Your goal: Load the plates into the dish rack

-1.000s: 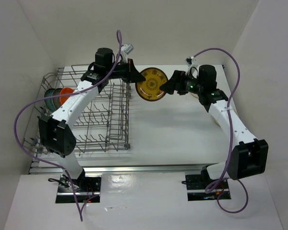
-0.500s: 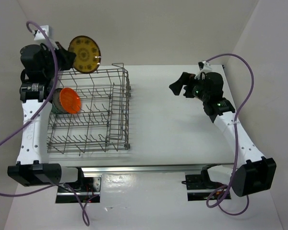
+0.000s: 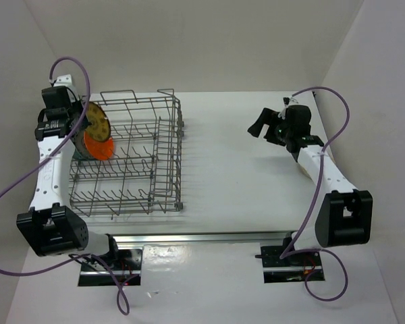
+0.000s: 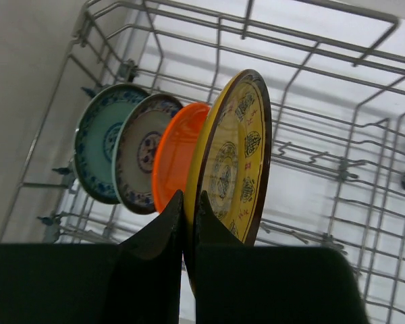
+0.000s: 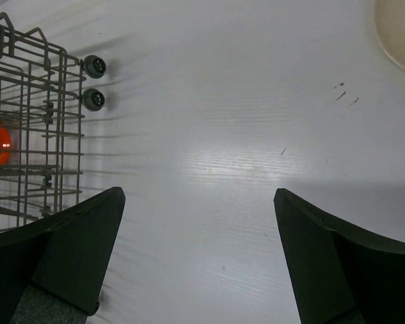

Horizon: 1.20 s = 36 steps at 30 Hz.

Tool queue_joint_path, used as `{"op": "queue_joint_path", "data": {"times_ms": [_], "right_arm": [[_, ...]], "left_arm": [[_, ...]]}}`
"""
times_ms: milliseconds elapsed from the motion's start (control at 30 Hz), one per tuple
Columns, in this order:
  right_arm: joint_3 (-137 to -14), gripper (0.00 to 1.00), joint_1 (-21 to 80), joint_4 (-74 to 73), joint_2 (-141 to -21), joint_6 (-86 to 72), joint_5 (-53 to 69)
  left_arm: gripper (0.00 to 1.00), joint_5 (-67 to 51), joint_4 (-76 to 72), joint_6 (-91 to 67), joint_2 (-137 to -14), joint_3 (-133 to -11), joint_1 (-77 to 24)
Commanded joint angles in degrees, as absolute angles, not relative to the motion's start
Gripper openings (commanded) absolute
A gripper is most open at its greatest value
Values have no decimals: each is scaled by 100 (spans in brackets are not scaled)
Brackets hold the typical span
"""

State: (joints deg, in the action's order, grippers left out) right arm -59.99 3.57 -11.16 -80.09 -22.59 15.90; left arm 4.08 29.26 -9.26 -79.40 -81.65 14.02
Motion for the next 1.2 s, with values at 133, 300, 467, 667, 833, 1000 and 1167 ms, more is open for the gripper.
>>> {"op": "queue_joint_path", "data": {"times_ms": [133,300,467,667,833,1000,1167], "right_arm": [[-5862,100,149,-905,-8244,-2347,2083],[-5915,100,97,-905,-8419,-2347,2083],[-5968,100,97,-905,-8578,-2347,2136],[-5968,100,97,-905,-8736,-2399,2188],[-5968,100,44,-853,-8841,-2399,2188],[-5968,100,-70,-853,-8903,-2399,2241],[-5968,100,-131,-853,-8956,-2399,2294]], "left_arm": [[0,1502,2558,-255,-7972,-8086,1362],[0,1267,2374,114,-8138,-7972,1362],[0,783,2232,316,-8305,-7796,1362],[0,431,2118,475,-8517,-7691,1362],[0,299,2257,475,-8963,-7769,1362],[0,229,2505,422,-9351,-7972,1362],[0,123,2619,422,-9536,-8077,1362]]}}
